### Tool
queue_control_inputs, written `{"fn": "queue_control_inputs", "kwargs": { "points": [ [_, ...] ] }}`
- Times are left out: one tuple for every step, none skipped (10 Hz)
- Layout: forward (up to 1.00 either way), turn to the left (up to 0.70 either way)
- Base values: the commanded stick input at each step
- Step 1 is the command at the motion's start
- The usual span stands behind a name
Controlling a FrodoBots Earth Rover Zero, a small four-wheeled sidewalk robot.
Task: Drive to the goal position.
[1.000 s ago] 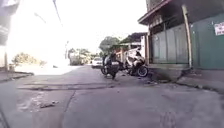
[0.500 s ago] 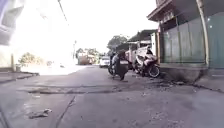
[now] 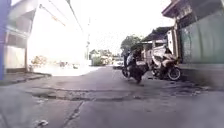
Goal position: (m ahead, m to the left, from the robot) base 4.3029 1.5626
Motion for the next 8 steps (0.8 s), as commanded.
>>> {"fn": "queue_control_inputs", "kwargs": {
  "points": [
    [0.95, -0.01],
    [0.95, -0.01],
    [0.95, 0.1],
    [0.92, 0.33],
    [0.79, 0.31],
    [0.8, 0.31],
    [0.8, 0.31],
    [0.81, 0.32]
  ]
}}
